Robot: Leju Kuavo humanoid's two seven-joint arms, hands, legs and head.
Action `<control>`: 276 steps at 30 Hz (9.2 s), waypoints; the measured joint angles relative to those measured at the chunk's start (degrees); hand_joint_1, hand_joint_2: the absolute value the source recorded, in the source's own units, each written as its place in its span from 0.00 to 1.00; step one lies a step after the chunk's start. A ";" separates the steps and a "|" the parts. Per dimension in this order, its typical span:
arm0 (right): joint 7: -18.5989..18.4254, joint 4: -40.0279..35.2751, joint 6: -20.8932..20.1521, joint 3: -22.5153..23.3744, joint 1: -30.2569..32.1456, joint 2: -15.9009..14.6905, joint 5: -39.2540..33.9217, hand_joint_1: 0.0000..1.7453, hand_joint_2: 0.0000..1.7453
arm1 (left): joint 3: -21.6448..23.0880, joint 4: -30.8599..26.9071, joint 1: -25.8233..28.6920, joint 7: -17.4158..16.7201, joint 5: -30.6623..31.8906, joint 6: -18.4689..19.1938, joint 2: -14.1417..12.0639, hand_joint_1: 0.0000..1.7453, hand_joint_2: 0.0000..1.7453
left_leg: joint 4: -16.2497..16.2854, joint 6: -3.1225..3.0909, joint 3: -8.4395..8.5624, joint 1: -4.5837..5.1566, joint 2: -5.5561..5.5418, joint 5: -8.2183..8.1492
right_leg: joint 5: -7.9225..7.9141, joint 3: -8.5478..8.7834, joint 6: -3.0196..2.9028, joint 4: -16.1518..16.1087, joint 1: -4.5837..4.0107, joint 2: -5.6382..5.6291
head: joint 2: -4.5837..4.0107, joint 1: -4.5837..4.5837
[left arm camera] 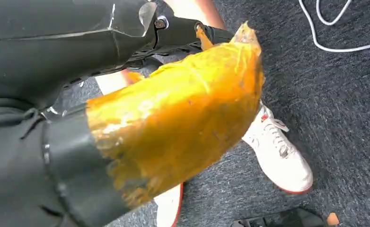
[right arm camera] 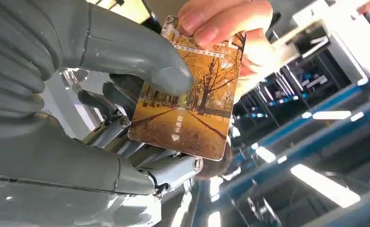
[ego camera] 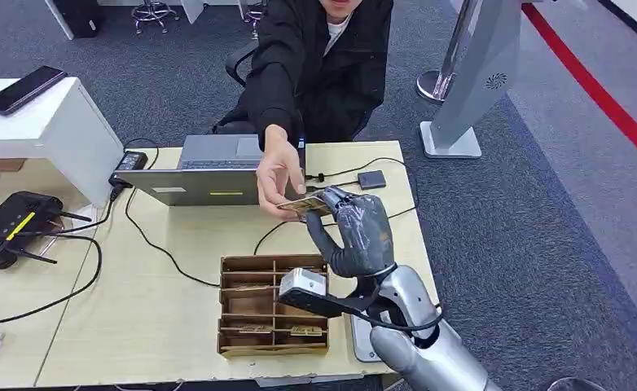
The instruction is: Pass the card to the sensor for recognition and then transmit it.
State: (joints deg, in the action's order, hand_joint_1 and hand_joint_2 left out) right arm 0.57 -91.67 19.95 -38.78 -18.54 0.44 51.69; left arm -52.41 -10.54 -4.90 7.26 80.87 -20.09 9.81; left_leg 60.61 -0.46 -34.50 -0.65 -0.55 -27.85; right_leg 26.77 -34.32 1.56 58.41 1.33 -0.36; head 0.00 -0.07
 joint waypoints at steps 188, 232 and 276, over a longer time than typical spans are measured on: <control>-6.14 12.67 -4.15 -8.22 4.84 -2.69 13.68 0.41 1.00 | 0.04 0.00 -0.20 -0.41 -0.04 0.09 -0.24 0.00 0.00 | 0.00 0.04 -0.02 0.00 0.00 -0.01 | 0.05 -0.06 -0.06 0.03 -0.01 -0.01 | 0.00 0.00; -6.16 12.67 -4.04 -8.26 4.35 -2.69 13.46 0.97 1.00 | 0.04 0.00 -0.21 -0.42 -0.04 0.09 -0.24 0.00 0.00 | 0.00 0.04 -0.02 0.00 0.00 -0.01 | 0.05 -0.06 -0.06 0.03 -0.01 -0.01 | 0.00 0.00; 17.84 -15.72 17.18 3.50 17.54 1.84 17.62 1.00 1.00 | 0.02 0.00 0.19 0.70 -2.40 -1.18 -0.24 0.00 0.00 | 0.00 0.04 -0.02 0.00 0.00 -0.02 | 0.05 -0.05 -0.06 0.02 -0.01 0.00 | 0.00 0.00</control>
State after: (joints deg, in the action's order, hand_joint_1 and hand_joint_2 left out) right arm 18.40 -107.38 37.13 -35.27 -1.00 2.27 69.31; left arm -52.39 -10.54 -4.71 7.96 78.47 -21.27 9.57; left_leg 60.61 -0.42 -34.51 -0.66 -0.54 -27.87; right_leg 26.82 -34.38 1.50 58.43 1.33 -0.37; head 0.00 -0.07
